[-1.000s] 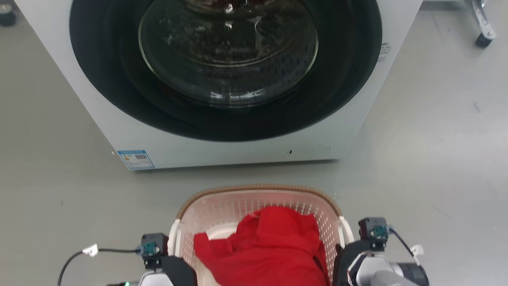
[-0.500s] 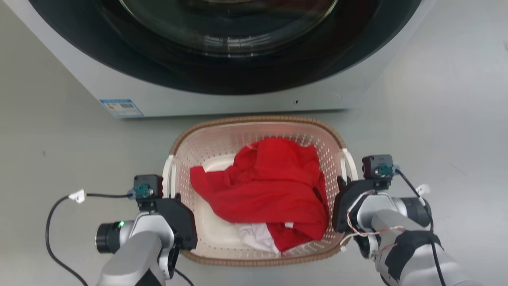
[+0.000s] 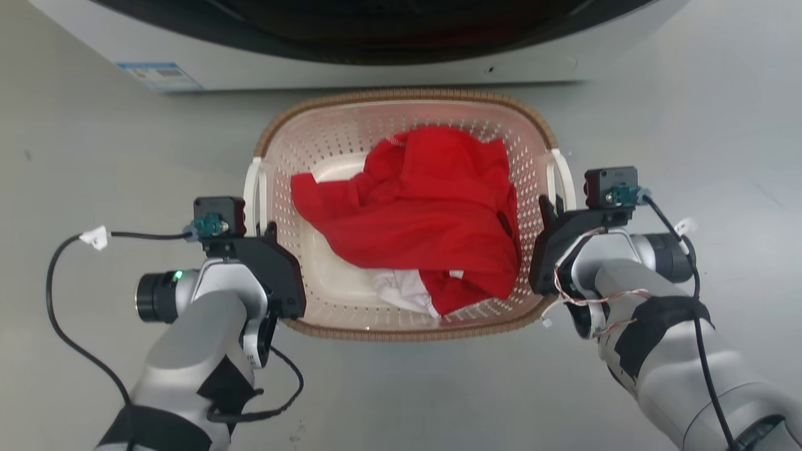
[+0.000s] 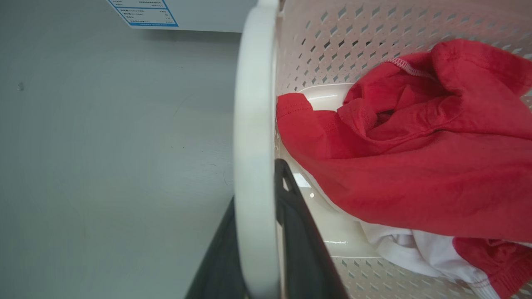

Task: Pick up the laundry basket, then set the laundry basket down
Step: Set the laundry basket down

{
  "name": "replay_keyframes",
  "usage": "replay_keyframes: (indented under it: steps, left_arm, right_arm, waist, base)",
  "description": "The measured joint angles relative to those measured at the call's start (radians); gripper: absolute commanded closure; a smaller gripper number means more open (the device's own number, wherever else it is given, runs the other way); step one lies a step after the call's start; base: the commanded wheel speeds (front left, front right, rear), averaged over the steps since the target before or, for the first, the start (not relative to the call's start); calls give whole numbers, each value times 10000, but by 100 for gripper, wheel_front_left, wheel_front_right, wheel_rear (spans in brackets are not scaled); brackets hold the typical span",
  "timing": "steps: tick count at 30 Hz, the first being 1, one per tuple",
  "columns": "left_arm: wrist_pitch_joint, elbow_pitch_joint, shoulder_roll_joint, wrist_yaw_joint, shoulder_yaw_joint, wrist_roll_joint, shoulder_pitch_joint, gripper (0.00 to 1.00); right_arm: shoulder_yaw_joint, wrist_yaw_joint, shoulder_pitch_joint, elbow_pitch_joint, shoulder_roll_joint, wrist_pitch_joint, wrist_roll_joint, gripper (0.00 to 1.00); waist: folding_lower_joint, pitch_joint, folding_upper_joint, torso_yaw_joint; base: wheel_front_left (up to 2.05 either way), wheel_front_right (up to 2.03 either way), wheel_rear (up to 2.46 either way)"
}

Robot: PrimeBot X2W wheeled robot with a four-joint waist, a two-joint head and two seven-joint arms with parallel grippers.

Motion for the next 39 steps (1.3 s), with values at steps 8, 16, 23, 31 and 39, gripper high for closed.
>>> replay_keyframes:
  steps: [8, 16, 23, 31, 39]
  left_arm:
    - [-169, -12, 10, 4, 44, 102, -759, 100]
    - [-316, 82, -29, 8, 36, 150, -1135, 100]
    - [-479, 245, -40, 0, 36, 161, -1372, 100]
    - [-610, 391, -44, -6, 21, 186, -1695, 100]
    - [-704, 543, -50, -90, 0, 251, -1907, 100]
  right_arm:
    - [21, 92, -737, 198, -65, -238, -201, 100]
    - [63, 153, -1139, 376, -63, -407, -320, 100]
    - [127, 194, -1408, 489, -48, -568, -389, 100]
    - [167, 203, -1617, 560, -19, -752, -449, 100]
    - [194, 265, -1744, 596, 2, -905, -451, 100]
  waist:
    - [-1, 1152, 0, 128]
    - [0, 2012, 0, 303]
    - [-2, 2488, 0, 493]
    - [-2, 2781, -1, 541]
    - [-2, 2890, -1, 564]
  base:
    - [0, 0, 0]
    - [0, 0, 0]
    - [0, 0, 0]
    - [0, 0, 0]
    - [0, 0, 0]
